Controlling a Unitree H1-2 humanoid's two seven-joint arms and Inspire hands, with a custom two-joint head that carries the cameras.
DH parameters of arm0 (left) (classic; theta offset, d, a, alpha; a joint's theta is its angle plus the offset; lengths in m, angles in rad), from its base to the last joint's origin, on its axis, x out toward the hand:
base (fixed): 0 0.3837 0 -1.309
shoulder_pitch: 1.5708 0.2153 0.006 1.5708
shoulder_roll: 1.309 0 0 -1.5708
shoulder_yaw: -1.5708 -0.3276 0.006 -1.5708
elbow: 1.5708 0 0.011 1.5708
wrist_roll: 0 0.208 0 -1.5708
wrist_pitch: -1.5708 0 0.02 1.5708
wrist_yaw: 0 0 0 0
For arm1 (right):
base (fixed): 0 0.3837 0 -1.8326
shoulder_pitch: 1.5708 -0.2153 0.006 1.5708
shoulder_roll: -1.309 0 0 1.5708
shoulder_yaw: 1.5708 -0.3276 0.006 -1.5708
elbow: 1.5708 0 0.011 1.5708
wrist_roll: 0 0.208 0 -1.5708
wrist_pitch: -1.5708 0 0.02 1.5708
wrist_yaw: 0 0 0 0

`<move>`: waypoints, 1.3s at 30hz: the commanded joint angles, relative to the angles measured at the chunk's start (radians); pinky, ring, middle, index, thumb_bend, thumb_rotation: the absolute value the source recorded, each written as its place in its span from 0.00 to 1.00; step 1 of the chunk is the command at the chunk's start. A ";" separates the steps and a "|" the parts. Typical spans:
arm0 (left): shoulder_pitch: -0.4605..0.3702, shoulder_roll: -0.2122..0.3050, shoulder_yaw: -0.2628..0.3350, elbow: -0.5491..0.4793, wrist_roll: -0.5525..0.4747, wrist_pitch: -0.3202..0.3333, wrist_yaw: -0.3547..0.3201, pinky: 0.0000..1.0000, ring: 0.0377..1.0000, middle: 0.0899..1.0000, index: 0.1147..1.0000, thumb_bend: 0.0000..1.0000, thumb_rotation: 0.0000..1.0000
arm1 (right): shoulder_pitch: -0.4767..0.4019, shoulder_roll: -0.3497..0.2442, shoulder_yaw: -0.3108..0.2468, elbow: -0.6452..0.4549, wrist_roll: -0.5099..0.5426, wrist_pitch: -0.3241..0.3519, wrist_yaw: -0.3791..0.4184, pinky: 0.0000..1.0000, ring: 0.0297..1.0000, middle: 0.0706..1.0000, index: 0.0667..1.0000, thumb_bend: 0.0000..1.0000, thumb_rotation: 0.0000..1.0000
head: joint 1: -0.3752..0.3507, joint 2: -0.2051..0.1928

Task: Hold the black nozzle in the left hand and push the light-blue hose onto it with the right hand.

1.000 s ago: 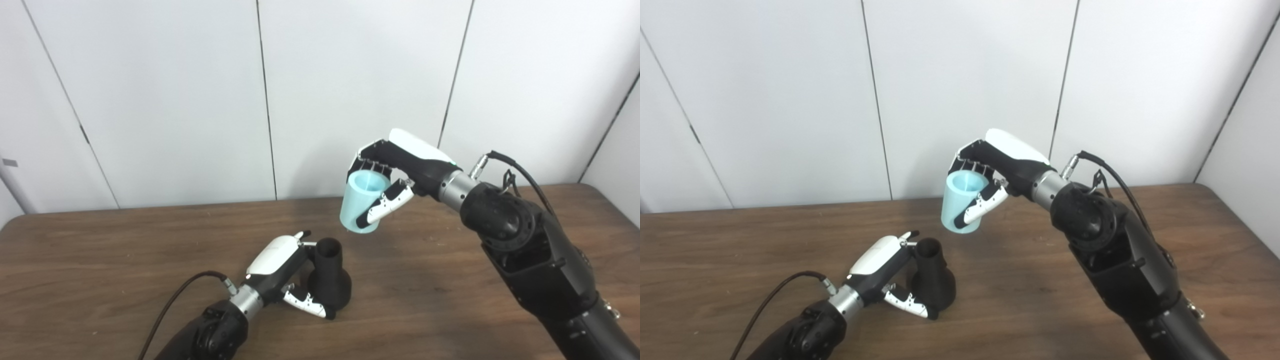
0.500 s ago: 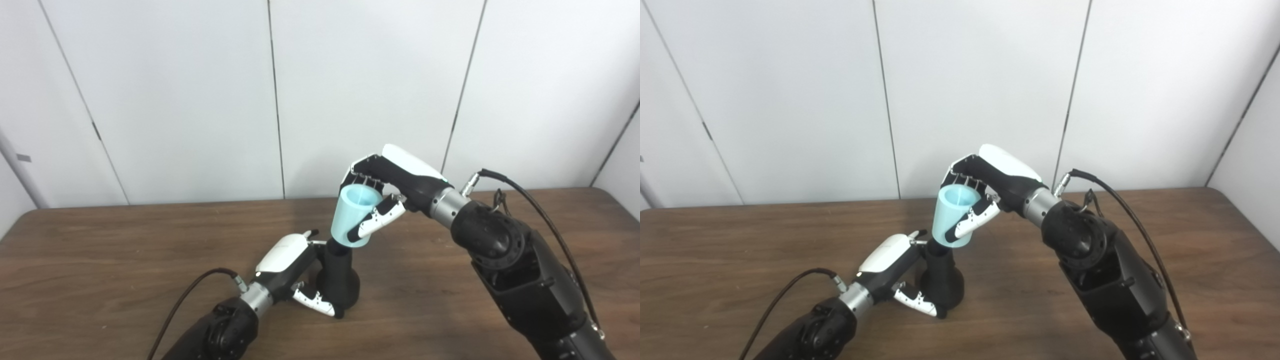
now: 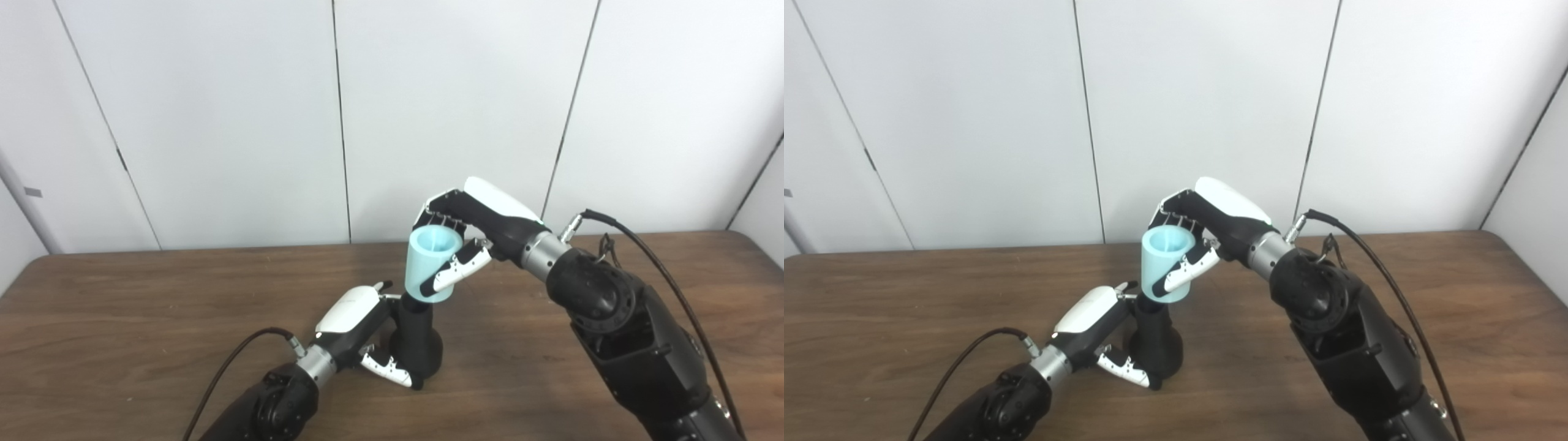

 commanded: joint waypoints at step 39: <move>0.076 0.004 -0.062 0.064 0.083 0.106 -0.119 1.00 0.58 0.43 0.42 0.53 0.00 | -0.031 -0.044 0.013 -0.091 0.015 -0.047 0.060 0.35 0.39 0.45 0.48 0.52 0.00 | 0.003 0.026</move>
